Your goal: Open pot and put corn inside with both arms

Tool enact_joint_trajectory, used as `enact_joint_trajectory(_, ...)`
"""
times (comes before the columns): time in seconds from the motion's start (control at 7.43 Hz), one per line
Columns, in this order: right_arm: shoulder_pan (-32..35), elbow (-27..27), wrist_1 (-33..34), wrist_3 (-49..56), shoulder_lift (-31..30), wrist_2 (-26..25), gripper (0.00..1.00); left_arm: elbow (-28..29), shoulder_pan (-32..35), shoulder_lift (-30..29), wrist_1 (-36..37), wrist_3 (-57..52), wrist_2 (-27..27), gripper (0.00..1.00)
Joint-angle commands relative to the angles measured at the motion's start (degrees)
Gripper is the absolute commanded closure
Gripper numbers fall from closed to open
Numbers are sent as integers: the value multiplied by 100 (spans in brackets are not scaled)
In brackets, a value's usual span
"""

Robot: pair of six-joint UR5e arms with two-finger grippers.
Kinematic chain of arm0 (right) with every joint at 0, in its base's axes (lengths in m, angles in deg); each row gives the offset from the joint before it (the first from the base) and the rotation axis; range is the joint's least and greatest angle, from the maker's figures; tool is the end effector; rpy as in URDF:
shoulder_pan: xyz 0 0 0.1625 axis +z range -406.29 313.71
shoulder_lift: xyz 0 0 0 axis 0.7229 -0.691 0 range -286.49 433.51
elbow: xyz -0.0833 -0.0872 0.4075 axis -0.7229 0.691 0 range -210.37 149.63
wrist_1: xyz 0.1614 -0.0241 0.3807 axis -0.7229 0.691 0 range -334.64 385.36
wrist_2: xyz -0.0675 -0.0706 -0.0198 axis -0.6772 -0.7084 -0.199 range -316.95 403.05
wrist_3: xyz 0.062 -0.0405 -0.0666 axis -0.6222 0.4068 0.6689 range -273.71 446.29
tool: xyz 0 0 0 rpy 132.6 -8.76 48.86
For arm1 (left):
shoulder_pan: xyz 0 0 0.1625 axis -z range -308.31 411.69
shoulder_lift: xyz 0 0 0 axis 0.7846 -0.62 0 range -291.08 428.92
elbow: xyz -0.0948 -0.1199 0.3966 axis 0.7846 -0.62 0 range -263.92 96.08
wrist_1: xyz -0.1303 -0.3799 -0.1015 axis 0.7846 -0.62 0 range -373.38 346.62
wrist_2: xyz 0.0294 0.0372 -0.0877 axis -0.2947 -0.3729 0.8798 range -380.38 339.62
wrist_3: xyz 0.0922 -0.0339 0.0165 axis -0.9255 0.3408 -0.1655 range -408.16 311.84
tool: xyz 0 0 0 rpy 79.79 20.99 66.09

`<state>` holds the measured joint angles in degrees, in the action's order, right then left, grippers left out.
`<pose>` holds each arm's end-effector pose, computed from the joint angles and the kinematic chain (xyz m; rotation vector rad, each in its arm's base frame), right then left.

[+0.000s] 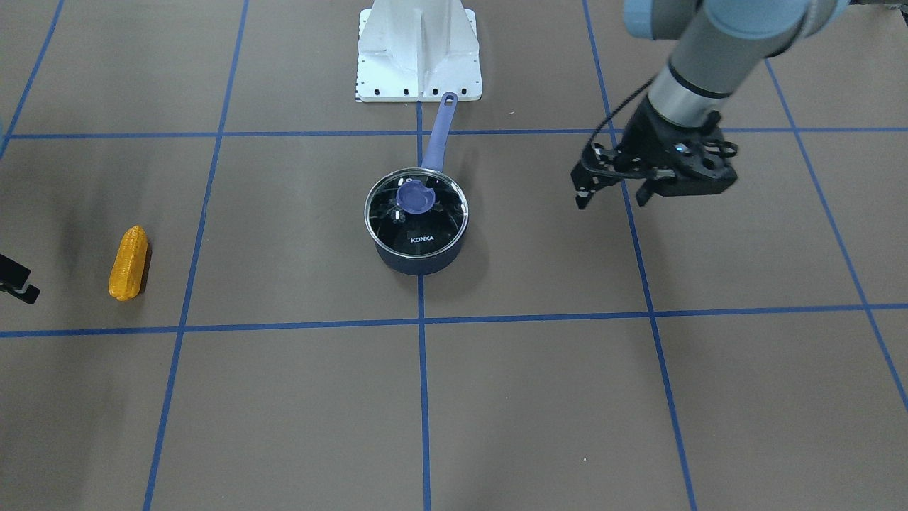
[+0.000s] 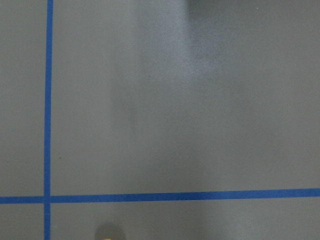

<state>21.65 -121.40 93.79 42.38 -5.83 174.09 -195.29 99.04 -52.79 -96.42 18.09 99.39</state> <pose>-0.1575 -0.5697 0.5089 0.0869 -0.8849 0.1481 0.3384 -0.4911 0.1986 0.0578 0.9247 -0.1731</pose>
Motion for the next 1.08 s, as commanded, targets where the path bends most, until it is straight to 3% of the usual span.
enact_joint_trajectory(0.0, -561, -73, 65, -652, 242, -298, 0, 228, -760, -817, 464, 641, -540, 2)
enact_joint_trajectory(0.54, -765, -116, 75, -759, 34, -369, 0, 1326, -1166, -1898, 455, 1092, -797, 2)
enact_joint_trajectory(0.94, -1134, -143, 48, -751, -143, -457, 0, 1636, -1456, -2147, 438, 1259, -1000, 2)
